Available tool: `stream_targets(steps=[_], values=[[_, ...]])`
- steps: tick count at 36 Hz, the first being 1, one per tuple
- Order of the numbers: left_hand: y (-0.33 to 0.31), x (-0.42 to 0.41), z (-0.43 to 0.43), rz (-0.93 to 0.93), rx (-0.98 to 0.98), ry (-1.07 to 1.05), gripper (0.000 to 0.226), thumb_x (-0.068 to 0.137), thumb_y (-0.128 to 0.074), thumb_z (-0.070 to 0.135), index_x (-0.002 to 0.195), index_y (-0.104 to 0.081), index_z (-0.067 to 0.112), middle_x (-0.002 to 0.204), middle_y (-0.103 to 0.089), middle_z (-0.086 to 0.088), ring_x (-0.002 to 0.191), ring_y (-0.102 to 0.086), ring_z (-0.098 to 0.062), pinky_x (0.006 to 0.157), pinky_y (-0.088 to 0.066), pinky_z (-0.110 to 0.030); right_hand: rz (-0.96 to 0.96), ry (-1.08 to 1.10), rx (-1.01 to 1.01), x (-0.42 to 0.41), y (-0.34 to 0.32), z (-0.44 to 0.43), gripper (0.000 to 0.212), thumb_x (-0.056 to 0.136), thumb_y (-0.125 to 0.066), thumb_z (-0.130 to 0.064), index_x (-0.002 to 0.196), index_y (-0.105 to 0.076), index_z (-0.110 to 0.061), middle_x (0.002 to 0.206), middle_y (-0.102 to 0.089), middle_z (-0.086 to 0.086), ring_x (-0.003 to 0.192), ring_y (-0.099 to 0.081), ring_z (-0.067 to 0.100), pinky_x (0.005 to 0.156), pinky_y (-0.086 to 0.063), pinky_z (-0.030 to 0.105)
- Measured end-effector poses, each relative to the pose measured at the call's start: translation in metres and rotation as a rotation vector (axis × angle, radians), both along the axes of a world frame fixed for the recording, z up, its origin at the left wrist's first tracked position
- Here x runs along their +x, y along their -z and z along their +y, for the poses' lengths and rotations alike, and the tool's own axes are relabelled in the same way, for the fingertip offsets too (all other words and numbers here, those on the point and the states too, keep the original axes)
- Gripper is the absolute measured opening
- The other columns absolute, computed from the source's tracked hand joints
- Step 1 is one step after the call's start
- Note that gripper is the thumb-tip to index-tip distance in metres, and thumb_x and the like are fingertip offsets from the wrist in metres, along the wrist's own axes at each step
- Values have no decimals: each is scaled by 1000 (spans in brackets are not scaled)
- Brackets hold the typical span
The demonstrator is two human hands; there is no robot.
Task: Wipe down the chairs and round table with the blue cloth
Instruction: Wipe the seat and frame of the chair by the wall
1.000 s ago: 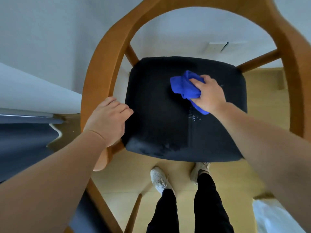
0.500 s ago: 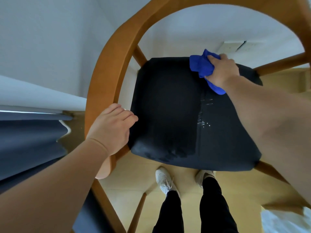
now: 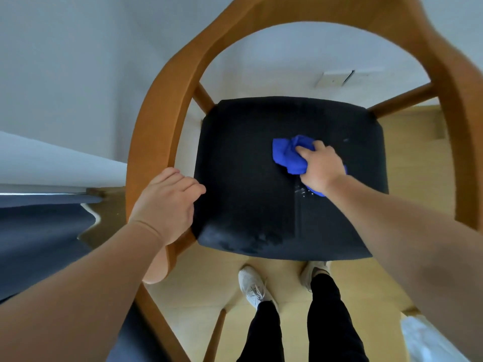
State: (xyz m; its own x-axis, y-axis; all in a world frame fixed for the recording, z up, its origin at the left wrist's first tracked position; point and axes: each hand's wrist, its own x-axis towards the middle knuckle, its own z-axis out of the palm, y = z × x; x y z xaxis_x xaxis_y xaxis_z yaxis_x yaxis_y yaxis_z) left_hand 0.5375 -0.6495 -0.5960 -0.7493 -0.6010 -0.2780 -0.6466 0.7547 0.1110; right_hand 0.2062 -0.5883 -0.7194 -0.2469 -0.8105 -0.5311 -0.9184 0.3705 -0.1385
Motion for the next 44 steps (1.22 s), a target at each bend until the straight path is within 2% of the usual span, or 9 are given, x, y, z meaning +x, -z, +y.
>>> stream_targets(steps=[6,10,17,24,28,31,33,36,44], values=[[-1,-2,0,-24,-11,7,27,80,-61,10,105,-68,16,98,-69,-1,91,-62,-22,104,-30,-37,-29,-44,65,43,-3,97,74,74,-67,-29,142,-39,-33,141,-35,9,113,-43,36,87,-47,40],[-3,-3,1,-62,-28,15,28,78,-64,9,105,-68,16,96,-70,-1,90,-63,-22,103,-29,-36,-85,-67,88,66,1,155,75,69,-69,-26,140,-44,-33,140,-39,11,111,-44,37,83,-50,42],[-4,-4,4,-88,-54,40,25,81,-59,8,103,-68,15,93,-70,-2,87,-63,-24,100,-28,-36,-150,-77,-20,51,-4,156,71,67,-72,-23,135,-52,-30,129,-50,8,102,-51,35,81,-49,42],[-3,-8,2,-91,-70,51,26,82,-55,10,103,-69,15,94,-71,-2,88,-64,-24,101,-28,-37,-119,76,-228,2,-10,104,65,67,-74,-19,130,-59,-23,128,-53,15,101,-53,44,80,-53,47],[-3,-8,2,-98,-42,49,41,80,-35,21,102,-69,15,93,-70,-2,86,-64,-25,101,-27,-36,-34,64,-258,-40,-16,47,64,75,-72,-24,137,-53,-24,136,-46,16,108,-48,45,84,-49,47],[-3,-7,1,-81,-46,42,35,80,-42,17,102,-69,14,93,-70,-2,86,-64,-25,101,-27,-35,8,50,-282,-68,-18,3,65,77,-71,-25,139,-50,-23,137,-43,18,111,-45,46,86,-46,49],[-2,-7,1,-58,-44,38,32,80,-46,12,102,-69,13,93,-70,-3,85,-64,-25,101,-29,-36,35,25,-276,-83,-17,-24,65,78,-70,-27,139,-48,-22,135,-42,21,111,-44,48,88,-46,52],[-2,-5,0,-44,-43,34,40,80,-35,18,100,-69,13,93,-70,-2,84,-64,-25,100,-30,-36,75,-3,-254,-100,-12,-54,61,82,-68,-28,139,-46,-22,133,-41,24,109,-44,49,88,-46,54],[1,-4,1,-49,-35,34,40,81,-34,19,100,-69,13,91,-69,-2,81,-63,-24,99,-33,-36,45,122,-140,-119,14,-78,58,85,-61,-33,139,-41,-31,126,-43,22,104,-48,50,89,-46,51]])
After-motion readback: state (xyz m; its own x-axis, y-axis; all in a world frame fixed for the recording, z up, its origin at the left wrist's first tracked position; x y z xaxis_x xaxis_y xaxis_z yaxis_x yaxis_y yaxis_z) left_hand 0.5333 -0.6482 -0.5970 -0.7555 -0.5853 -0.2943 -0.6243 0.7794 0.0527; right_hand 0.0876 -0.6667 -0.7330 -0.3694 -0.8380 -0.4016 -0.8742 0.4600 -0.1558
